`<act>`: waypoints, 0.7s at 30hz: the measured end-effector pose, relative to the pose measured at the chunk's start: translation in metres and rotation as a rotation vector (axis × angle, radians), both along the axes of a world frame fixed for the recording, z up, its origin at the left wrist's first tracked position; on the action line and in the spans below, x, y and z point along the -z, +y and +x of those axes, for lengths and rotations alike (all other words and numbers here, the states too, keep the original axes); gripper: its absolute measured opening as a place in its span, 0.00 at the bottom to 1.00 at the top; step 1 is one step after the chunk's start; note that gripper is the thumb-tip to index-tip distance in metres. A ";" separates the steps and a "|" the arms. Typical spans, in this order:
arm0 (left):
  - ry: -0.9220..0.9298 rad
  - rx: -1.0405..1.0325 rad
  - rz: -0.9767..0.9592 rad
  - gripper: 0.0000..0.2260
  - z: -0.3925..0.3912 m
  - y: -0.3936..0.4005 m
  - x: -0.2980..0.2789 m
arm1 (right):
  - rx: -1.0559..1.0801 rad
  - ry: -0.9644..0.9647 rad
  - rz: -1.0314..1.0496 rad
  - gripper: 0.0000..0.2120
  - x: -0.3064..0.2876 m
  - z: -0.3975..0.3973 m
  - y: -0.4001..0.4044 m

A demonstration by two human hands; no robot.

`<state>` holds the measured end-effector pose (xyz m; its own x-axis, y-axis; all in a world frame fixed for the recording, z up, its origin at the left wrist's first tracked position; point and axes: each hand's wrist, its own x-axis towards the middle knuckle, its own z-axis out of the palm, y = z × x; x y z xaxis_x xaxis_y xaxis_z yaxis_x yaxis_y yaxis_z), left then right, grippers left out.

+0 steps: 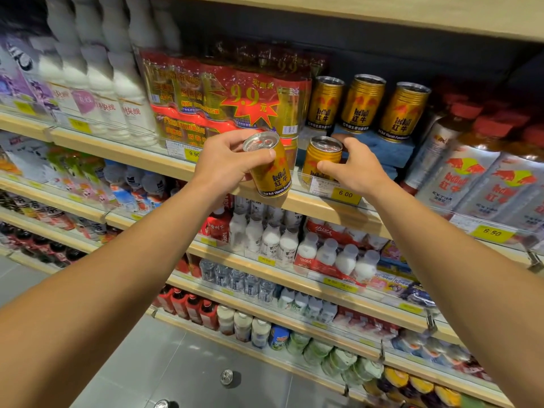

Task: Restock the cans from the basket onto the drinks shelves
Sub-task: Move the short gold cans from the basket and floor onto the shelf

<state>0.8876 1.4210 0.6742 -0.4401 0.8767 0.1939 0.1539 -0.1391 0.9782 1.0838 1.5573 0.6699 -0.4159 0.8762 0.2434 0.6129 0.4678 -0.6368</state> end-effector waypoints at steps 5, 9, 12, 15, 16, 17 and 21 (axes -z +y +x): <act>-0.024 -0.002 0.008 0.17 -0.002 0.003 0.001 | -0.039 -0.025 -0.030 0.28 -0.002 -0.002 0.003; -0.019 -0.004 0.012 0.17 -0.001 0.003 0.001 | -0.047 -0.026 -0.018 0.29 0.001 -0.002 0.004; -0.012 -0.008 0.005 0.17 0.000 0.003 0.001 | -0.064 -0.052 -0.009 0.33 -0.002 -0.001 0.005; -0.002 -0.015 0.000 0.17 0.001 0.003 -0.001 | -0.079 -0.070 0.000 0.36 -0.004 0.002 0.004; -0.006 -0.014 0.003 0.17 0.001 0.002 -0.003 | -0.071 -0.067 0.003 0.36 -0.004 0.004 0.004; -0.012 -0.015 0.009 0.17 0.002 0.002 -0.004 | -0.062 -0.067 0.012 0.36 -0.003 0.005 0.005; 0.000 -0.022 0.022 0.13 0.004 0.001 -0.010 | -0.051 -0.063 0.039 0.32 0.000 0.004 0.006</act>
